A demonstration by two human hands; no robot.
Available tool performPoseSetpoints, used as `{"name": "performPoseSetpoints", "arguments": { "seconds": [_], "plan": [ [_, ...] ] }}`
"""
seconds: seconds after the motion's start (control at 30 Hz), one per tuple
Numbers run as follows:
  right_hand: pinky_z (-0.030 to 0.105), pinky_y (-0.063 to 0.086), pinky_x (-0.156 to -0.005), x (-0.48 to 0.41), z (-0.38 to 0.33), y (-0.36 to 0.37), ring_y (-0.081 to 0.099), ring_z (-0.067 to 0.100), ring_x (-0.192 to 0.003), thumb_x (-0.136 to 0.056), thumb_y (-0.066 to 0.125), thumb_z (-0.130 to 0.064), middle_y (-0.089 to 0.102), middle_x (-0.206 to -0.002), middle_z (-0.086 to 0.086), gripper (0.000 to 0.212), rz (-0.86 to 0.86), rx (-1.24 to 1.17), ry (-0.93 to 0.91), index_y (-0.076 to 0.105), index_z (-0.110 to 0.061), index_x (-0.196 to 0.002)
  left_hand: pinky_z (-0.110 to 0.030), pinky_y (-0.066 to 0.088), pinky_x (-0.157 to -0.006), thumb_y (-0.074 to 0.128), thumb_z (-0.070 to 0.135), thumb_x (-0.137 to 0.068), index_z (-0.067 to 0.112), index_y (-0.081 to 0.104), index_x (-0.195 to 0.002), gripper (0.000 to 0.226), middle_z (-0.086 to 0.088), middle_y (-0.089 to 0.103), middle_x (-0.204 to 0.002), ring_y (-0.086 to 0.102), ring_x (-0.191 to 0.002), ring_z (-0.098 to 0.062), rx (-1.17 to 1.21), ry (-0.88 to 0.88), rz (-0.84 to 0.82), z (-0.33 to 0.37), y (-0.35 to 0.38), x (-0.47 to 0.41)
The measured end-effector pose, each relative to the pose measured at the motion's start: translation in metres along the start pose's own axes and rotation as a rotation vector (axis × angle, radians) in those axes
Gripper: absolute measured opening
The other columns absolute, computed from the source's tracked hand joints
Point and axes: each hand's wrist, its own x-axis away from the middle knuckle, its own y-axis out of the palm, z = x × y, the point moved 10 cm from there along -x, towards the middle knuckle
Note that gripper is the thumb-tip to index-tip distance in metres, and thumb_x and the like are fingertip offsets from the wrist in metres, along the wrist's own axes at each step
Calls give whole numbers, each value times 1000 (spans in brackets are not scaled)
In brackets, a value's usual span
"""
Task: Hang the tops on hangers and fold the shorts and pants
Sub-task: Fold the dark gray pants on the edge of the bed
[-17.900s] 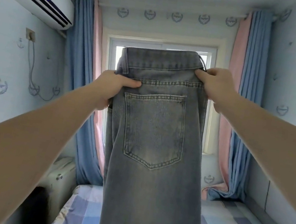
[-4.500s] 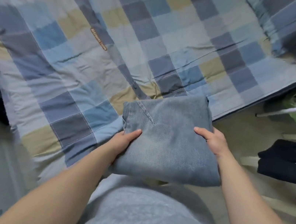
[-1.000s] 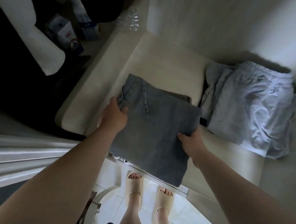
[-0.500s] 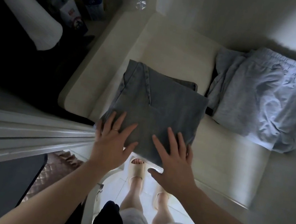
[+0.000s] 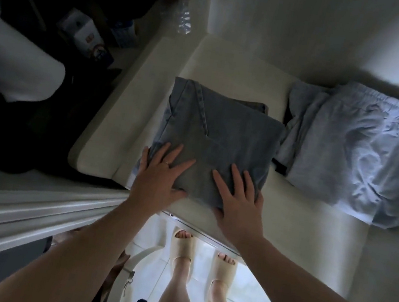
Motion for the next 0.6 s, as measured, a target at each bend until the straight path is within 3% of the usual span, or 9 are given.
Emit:
{"name": "performPoseSetpoints", "arguments": {
  "seconds": [0.23, 0.43, 0.6],
  "plan": [
    [57, 26, -112, -98, 24, -27, 7, 33, -153, -92, 57, -47, 4, -168, 1, 81, 15, -9, 58, 8, -47, -156, -65, 9, -118, 73, 40, -82, 44, 45, -145, 70, -1, 32, -162, 19, -151, -30, -69, -88, 138, 5, -38, -93],
    [58, 30, -111, -164, 41, -49, 8, 31, -152, -95, 54, -52, 6, -168, 0, 75, 7, -16, 61, 10, -45, -156, -65, 7, -117, 61, 29, -93, 41, 43, -146, 57, -1, 27, -163, 14, -153, -27, -30, -115, 169, 3, -57, -157],
    [57, 25, -114, -162, 39, -50, 6, 30, -153, -97, 51, -51, 4, -168, -1, 74, -20, -25, 48, 10, -44, -157, -66, 9, -117, 58, 29, -95, 40, 37, -150, 59, -1, 23, -164, 11, -153, -27, -60, -110, 154, 6, -55, -157]
  ]
}}
